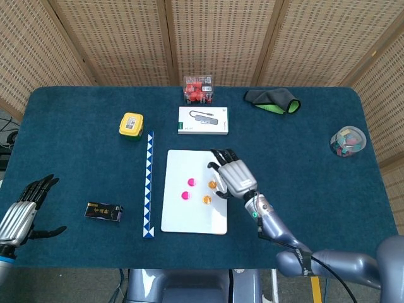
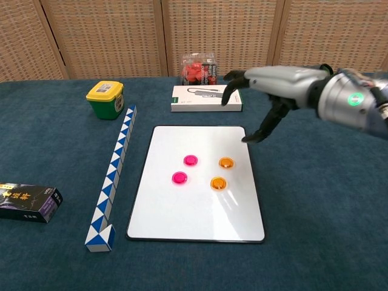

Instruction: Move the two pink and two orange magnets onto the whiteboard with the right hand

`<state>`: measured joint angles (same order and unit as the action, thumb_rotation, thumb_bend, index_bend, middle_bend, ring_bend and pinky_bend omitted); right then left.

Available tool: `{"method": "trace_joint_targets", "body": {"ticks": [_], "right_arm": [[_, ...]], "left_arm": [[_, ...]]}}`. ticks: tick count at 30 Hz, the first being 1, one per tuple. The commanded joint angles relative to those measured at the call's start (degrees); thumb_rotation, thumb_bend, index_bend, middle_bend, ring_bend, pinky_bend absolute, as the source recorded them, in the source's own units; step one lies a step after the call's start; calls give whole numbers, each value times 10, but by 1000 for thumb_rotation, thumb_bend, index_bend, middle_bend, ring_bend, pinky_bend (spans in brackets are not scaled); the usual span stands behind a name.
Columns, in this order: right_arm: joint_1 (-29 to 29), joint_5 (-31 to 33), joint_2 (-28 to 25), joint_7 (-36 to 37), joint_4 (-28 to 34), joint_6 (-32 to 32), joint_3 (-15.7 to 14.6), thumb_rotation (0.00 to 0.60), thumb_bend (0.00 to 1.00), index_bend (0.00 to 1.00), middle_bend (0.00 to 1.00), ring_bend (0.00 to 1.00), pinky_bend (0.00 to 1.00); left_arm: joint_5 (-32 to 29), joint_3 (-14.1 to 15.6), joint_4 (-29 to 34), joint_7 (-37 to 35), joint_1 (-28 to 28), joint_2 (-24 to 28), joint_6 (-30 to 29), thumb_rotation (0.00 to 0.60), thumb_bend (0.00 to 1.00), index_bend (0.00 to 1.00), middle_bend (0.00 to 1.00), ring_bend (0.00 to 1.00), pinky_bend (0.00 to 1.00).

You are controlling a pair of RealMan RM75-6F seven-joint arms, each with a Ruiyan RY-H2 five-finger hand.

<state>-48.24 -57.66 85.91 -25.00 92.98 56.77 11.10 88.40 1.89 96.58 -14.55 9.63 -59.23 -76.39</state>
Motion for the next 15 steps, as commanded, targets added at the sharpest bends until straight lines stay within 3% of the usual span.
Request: {"method": "trace_joint_targets", "body": {"ticks": [1, 4, 7, 11, 15], "right_arm": [[65, -110, -68, 99, -8, 63, -28, 600, 151, 163, 1, 0, 0], [109, -195, -103, 209, -75, 102, -62, 600, 60, 82, 0, 0, 0], [155, -241, -115, 297, -156, 156, -88, 600, 31, 37, 0, 0, 0], [212, -252, -119, 366, -224, 205, -109, 600, 25, 26, 0, 0, 0], [279, -238, -128, 410, -247, 247, -123, 600, 2, 8, 0, 0, 0]], "left_arm": [[3, 1, -1, -3, -1, 0, -3, 600, 0, 0, 0, 0, 0], [7, 1, -3, -4, -1, -1, -6, 600, 0, 0, 0, 0, 0], [8, 0, -3, -3, -2, -3, -9, 600, 0, 0, 0, 0, 0], [10, 0, -4, 0, -4, -5, -14, 600, 0, 0, 0, 0, 0], [11, -2, -4, 7, -5, -9, -20, 600, 0, 0, 0, 0, 0]]}}
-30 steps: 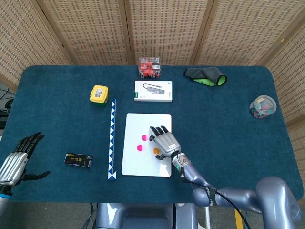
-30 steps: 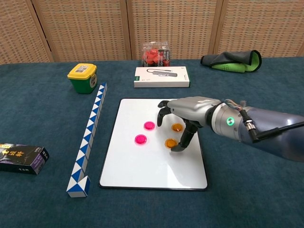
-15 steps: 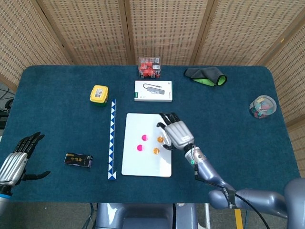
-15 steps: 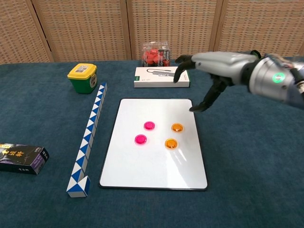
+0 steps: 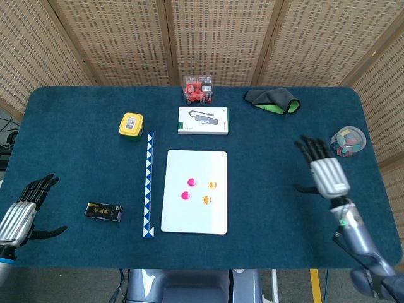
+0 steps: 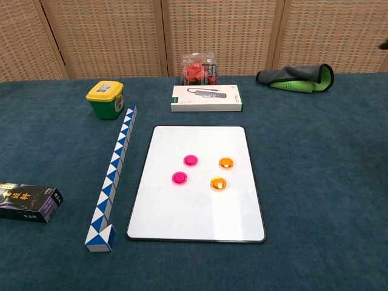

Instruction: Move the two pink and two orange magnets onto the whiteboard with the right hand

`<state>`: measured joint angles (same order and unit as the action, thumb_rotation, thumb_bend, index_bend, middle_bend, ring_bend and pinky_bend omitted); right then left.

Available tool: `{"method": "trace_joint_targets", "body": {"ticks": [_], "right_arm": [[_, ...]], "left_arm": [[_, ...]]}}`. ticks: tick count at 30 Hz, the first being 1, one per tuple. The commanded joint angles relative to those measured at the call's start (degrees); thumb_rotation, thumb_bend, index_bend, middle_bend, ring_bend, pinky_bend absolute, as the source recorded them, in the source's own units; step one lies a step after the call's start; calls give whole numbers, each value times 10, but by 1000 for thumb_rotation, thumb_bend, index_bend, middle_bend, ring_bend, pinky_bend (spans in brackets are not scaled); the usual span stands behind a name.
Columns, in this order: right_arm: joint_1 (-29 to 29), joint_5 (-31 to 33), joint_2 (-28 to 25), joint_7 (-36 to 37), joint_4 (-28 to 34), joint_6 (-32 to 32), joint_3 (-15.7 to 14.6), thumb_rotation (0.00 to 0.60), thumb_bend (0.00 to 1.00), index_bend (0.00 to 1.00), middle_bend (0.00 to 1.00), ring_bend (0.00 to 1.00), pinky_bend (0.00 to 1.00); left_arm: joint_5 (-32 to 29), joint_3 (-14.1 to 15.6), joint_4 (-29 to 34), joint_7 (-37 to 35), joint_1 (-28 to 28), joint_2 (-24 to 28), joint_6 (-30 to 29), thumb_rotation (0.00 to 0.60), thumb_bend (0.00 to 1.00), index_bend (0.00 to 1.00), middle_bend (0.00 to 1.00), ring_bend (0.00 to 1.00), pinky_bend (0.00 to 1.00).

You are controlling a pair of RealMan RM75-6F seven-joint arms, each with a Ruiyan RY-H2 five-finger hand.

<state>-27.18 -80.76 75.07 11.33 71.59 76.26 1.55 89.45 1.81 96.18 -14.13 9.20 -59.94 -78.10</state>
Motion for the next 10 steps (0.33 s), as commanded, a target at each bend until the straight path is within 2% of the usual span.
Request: {"method": "trace_joint_targets", "body": {"ticks": [1, 10], "right_arm": [[90, -3, -26, 54, -29, 66, -33, 600, 2, 3, 0, 0, 0], [161, -11, -44, 43, 18, 130, -36, 600, 0, 0, 0, 0, 0]], "left_arm": [[1, -1, -1, 6, -2, -3, -5, 600, 0, 0, 0, 0, 0], [8, -5, -9, 20, -8, -14, -26, 600, 0, 0, 0, 0, 0]]}}
